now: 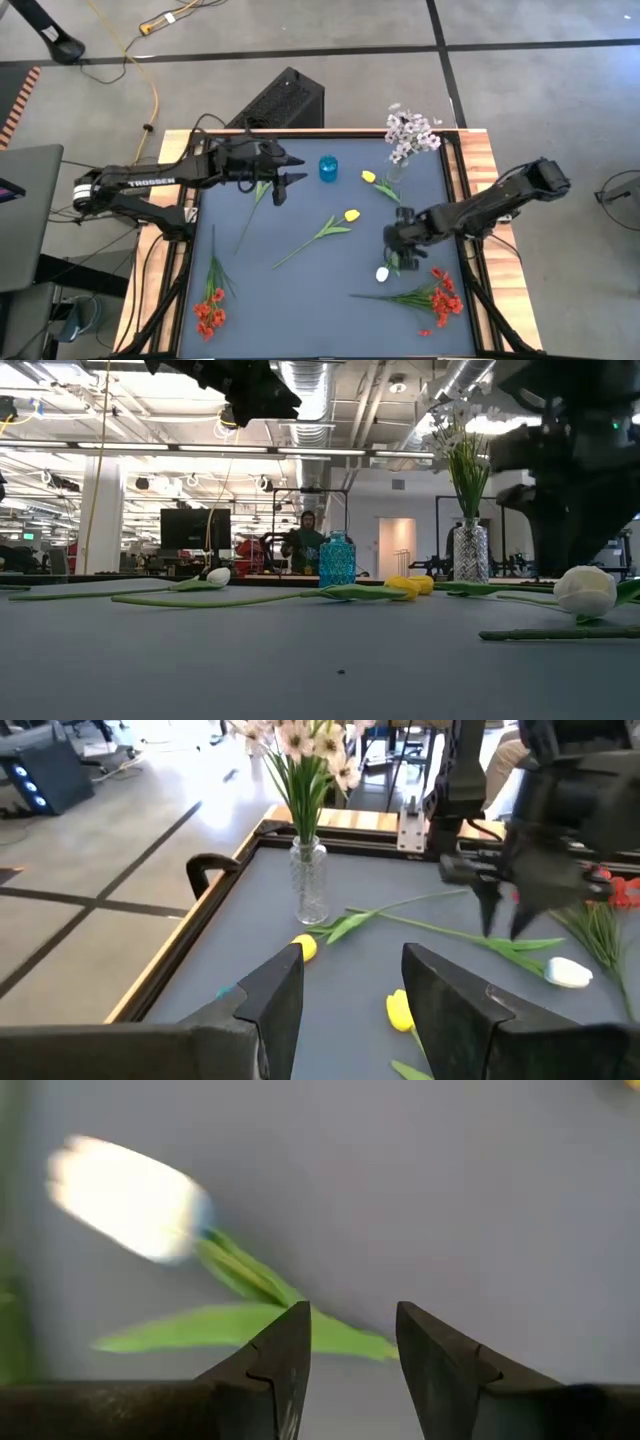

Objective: Sort flowers into vase by color
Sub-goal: Put the bottom white flower into the transparent vase

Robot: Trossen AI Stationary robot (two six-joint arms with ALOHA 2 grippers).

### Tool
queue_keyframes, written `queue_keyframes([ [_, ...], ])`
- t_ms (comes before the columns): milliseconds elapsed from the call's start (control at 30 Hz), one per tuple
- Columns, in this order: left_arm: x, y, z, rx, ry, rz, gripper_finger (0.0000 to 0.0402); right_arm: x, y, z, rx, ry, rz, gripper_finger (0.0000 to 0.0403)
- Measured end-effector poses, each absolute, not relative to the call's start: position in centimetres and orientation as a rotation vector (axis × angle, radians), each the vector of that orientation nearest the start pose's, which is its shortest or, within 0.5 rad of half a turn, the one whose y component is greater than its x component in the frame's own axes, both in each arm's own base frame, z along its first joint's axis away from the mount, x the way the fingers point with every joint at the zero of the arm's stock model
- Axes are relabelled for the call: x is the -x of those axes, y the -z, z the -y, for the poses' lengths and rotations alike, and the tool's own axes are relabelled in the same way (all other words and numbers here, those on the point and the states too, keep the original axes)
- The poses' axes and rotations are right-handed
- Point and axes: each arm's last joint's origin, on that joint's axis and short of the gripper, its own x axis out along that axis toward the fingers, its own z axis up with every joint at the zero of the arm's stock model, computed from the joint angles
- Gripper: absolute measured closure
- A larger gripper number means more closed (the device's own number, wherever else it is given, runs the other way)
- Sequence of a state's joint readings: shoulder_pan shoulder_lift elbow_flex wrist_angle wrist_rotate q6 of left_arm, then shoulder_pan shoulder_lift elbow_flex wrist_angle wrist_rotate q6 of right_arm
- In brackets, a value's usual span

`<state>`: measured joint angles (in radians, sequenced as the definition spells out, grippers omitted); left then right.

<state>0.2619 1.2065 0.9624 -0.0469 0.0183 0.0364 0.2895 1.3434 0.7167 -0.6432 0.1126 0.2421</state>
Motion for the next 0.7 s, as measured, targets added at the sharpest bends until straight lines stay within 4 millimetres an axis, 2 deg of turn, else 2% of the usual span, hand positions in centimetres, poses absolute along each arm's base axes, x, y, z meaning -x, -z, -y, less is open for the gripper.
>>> queue_keyframes([
  [100, -26.2, -32.2, -6.9, 0.003, -0.234, -0.289, 0.0242, -22.6, -17.9, -6.7, 0.178, -0.101, -1.294, 0.0229],
  [233, -26.5, -31.9, -6.8, -0.003, -0.223, -0.304, 0.0242, -23.4, -18.0, -7.4, 0.501, -0.326, -1.365, 0.0229],
  [367, -26.8, -31.5, -6.5, -0.005, -0.209, -0.325, 0.0242, -23.5, -16.7, -7.6, 0.738, -0.535, -1.442, 0.023],
  [433, -26.8, -31.4, -6.3, -0.006, -0.201, -0.33, 0.0242, -23.6, -15.7, -7.5, 0.814, -0.565, -1.495, 0.023],
  [567, -26.9, -31.5, -5.8, -0.027, -0.181, -0.328, 0.0242, -24.0, -14.0, -7.3, 0.95, -0.512, -1.58, 0.023],
  [700, -27.0, -31.5, -5.7, -0.032, -0.176, -0.325, 0.0242, -24.3, -12.9, -7.4, 0.972, -0.518, -1.634, 0.023],
])
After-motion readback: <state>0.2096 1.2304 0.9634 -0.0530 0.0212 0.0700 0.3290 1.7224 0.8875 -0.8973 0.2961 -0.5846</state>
